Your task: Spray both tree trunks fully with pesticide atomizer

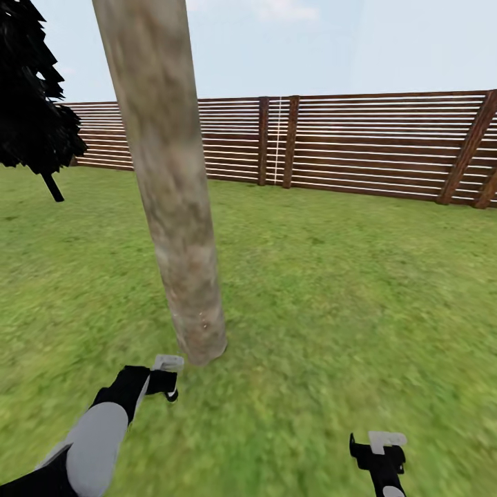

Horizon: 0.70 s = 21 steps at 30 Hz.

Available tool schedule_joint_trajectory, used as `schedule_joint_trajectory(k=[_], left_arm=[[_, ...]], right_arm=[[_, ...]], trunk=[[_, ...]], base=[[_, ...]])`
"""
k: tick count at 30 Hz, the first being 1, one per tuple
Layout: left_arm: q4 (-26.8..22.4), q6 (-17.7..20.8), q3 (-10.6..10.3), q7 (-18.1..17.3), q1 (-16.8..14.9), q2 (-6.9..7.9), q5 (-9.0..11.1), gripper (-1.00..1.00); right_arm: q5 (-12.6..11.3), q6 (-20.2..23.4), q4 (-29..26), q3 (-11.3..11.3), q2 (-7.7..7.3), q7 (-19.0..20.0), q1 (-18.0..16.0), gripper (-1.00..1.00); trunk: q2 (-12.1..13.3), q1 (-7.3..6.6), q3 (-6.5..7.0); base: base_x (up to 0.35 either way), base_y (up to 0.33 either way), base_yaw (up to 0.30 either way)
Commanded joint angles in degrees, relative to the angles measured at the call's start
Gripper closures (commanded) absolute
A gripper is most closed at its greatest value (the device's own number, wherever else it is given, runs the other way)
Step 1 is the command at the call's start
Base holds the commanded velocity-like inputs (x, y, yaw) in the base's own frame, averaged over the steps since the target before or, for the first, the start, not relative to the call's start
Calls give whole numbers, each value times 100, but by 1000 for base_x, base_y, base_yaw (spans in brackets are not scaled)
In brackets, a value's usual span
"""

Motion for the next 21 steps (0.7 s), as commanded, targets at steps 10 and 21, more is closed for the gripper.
schedule_joint_trajectory(k=[10, 21], left_arm=[[-122, 685, -167, -216, -515, 106, -76, 100], [-264, 696, -178, -226, -692, 7, -76, 100]], right_arm=[[68, -17, 8, -38, -9, 15, -5, -100], [69, -17, 8, -38, -12, 10, -3, -100]], trunk=[[-2, 0, -6], [-2, 0, 9]], base=[[-18, -16, 0], [33, -151, 130]])
